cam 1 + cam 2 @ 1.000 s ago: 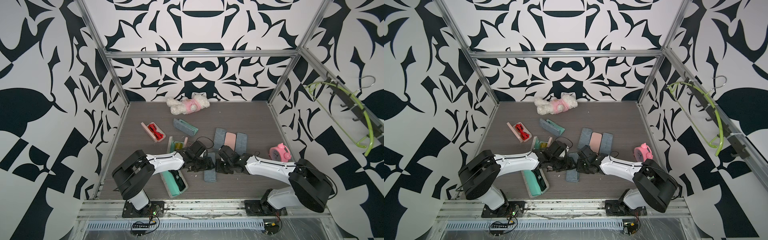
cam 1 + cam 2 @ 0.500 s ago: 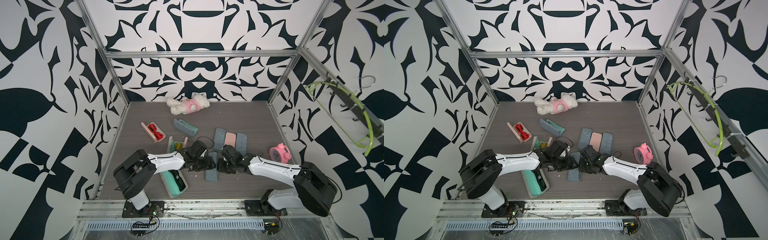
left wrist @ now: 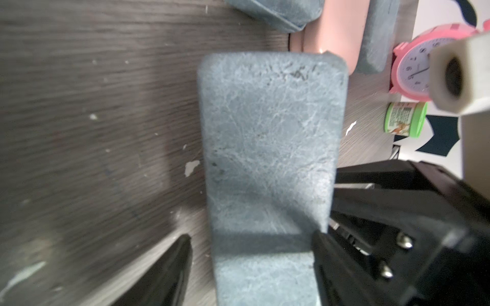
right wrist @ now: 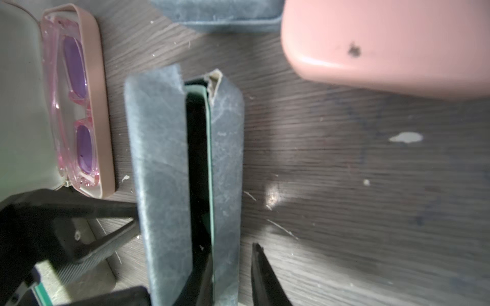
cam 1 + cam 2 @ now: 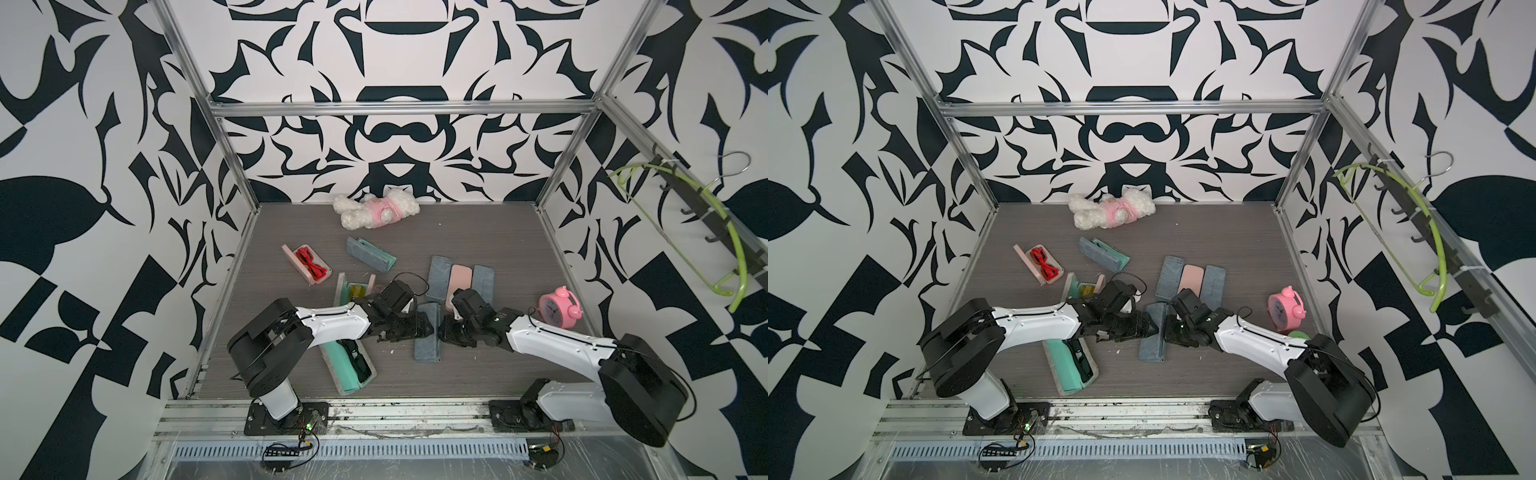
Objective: Close the glasses case
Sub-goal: Adjust the glasses case at the center of the board.
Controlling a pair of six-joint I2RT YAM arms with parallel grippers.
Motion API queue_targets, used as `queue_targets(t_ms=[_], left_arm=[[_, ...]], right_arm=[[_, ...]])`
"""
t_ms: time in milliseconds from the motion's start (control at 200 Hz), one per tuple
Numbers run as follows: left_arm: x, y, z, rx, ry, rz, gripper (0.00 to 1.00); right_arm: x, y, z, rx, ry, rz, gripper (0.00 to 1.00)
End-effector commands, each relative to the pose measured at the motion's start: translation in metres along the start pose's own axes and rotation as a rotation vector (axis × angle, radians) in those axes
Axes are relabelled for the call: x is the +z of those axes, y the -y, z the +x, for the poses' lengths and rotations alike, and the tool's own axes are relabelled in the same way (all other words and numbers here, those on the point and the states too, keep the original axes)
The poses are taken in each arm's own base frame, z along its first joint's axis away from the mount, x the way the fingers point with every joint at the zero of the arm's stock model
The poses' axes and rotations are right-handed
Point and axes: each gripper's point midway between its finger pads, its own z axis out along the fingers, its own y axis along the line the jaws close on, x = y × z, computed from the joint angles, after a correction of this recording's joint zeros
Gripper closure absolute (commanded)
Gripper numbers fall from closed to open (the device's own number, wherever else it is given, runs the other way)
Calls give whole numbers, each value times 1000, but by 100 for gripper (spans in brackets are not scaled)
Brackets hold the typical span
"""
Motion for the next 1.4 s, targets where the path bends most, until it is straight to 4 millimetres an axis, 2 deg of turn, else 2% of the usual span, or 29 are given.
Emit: queue_targets(t_ms=[0, 95, 225, 720, 1155, 1400], left_arm=[[4, -35, 11, -44, -30, -126, 14], [4, -28, 7, -47, -26, -116, 5], [3, -20, 1, -47, -14, -105, 0], [-25, 26, -22, -34, 86, 31, 1], [4, 13, -22, -33, 20, -34, 0], [9, 3, -19, -27, -2, -76, 8]], right_arm=[[-7, -23, -9, -31, 32, -107, 73], [-4, -22, -8, -25, 26, -110, 73], [-4, -21, -8, -25, 27, -115, 73], [-5, -19, -6, -26, 30, -114, 73], [-7, -18, -6, -24, 33, -118, 73], [-11, -19, -7, -24, 42, -123, 73]])
